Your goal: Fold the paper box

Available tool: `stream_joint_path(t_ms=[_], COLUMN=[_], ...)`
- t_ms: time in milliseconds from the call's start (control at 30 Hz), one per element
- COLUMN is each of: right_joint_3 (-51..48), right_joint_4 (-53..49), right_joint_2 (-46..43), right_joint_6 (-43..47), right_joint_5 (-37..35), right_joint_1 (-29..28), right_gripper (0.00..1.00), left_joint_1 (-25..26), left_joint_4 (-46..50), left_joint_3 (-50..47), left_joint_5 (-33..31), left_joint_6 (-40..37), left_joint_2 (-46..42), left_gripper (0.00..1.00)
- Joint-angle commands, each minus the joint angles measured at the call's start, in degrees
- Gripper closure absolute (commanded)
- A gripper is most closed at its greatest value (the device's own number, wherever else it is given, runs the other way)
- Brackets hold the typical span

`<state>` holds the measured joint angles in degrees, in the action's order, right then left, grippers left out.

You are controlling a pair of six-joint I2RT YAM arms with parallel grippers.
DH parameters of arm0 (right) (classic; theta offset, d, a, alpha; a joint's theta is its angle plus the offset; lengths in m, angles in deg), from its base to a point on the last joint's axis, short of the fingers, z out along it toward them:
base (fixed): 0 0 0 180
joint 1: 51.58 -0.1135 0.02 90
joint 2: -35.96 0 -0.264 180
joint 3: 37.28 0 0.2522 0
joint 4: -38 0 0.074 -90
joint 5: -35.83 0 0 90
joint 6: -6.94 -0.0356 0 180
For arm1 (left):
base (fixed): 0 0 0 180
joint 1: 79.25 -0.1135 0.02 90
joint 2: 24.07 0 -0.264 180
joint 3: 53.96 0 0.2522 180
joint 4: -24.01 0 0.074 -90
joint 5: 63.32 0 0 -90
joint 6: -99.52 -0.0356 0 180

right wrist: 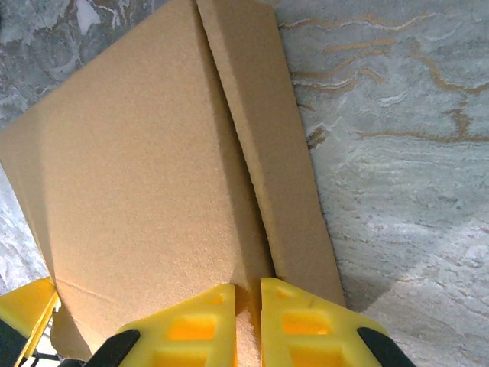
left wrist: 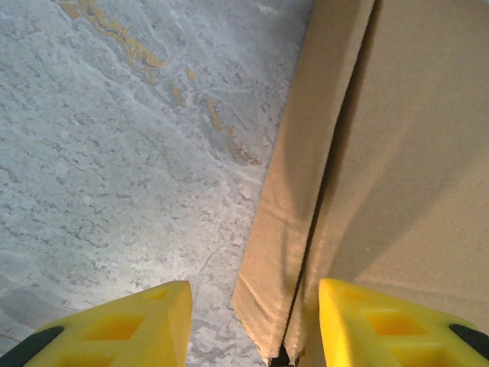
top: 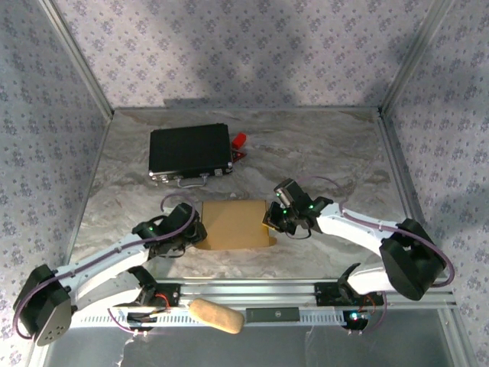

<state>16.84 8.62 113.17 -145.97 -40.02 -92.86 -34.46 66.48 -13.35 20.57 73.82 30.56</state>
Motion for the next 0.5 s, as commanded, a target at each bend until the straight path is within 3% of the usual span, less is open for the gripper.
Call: stream_joint_path(t_ms=[0,300,467], right_joint_3=[1.17,2.15,2.00], right_joint_4=[-3.91,-10.05,-8.49], right_joint_2=[0.75,-2.72,-0.57], right_joint_6=[1.64,6.11,6.99], right_joint_5=[-3.16,-8.50,-7.00], right_joint_1=[0.55,-0.38,-1.41], right_gripper=[0.85,0.79,0.78], left_joint_1=[0.25,0.33,0.54], left_joint_4=[3.20,0.63,-0.45], left_joint_3=[1.06,-0.04,0.04], left_joint_5=[-2.23,-2.59,-2.51], left_joint_6=[-1.63,-1.06,-0.84], left_joint_2=[1.13,2.17,2.65], left_gripper=[0.54,0.59,0.60])
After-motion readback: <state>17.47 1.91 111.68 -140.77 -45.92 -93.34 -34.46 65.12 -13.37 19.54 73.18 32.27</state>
